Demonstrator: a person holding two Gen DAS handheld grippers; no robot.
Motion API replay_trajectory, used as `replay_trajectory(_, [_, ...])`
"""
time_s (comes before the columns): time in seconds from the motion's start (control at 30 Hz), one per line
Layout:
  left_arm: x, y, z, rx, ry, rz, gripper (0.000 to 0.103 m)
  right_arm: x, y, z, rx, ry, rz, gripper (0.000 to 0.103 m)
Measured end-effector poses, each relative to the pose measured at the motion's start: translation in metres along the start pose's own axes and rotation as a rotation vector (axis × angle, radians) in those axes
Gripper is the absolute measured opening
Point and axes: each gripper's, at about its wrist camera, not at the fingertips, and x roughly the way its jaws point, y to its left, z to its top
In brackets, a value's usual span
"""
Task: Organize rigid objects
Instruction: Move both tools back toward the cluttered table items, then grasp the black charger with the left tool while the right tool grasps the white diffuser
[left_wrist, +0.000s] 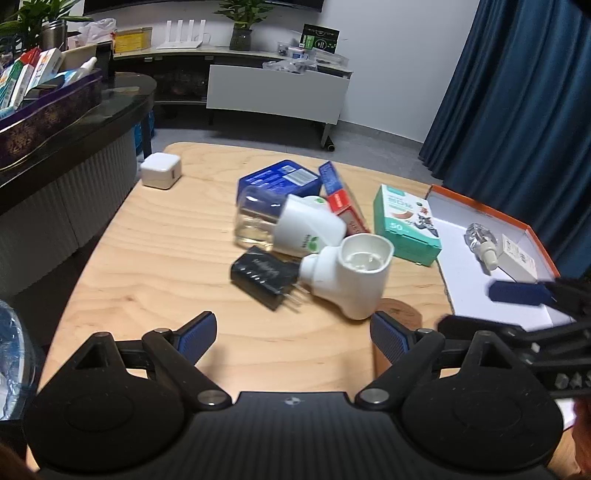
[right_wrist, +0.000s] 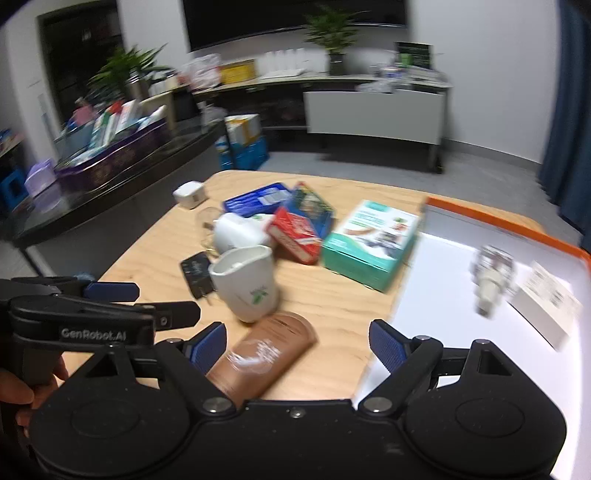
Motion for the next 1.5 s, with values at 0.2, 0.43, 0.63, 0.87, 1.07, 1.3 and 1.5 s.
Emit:
replay_trajectory(0.2, [-0.009,0.027,-0.007,-0.028,0.024,0.001,0.093,0.037,0.008,0.024,-0.044,0.027,0.085,0.1])
replay_trajectory(0.43, [-0.019,0.022,-0.016,0.029,0.021,-0.093,0.095,0.085,0.024,0.038,-0.105,0.1,0.102,0.081])
replay_trajectory(0.63, [-0.011,-0.013,-0.025,0.112,0.041,-0.198,0.097,0.088,0.027,0.036,-0.091,0.088,0.087,0.066])
replay_trajectory(0.87, [0.001,-0.047,-0.037,0.201,0.027,-0.194,0.097,0.047,0.0,0.029,-0.003,0.01,0.06,0.066])
replay_trajectory(1.07, [0.012,-0.012,-0.014,0.024,-0.039,-0.045,0.097,-0.002,-0.02,0.023,0.024,-0.092,-0.005,0.066])
replay_trajectory(1.3, [0.049,-0.005,0.018,-0.005,-0.066,0.065,0.097,-0.031,-0.031,0.017,0.07,-0.14,-0.026,0.066])
replay_trajectory(1.5, [0.06,0.001,0.016,0.098,-0.064,0.102,0.072,-0.041,-0.036,0.013,0.093,-0.162,-0.037,0.066])
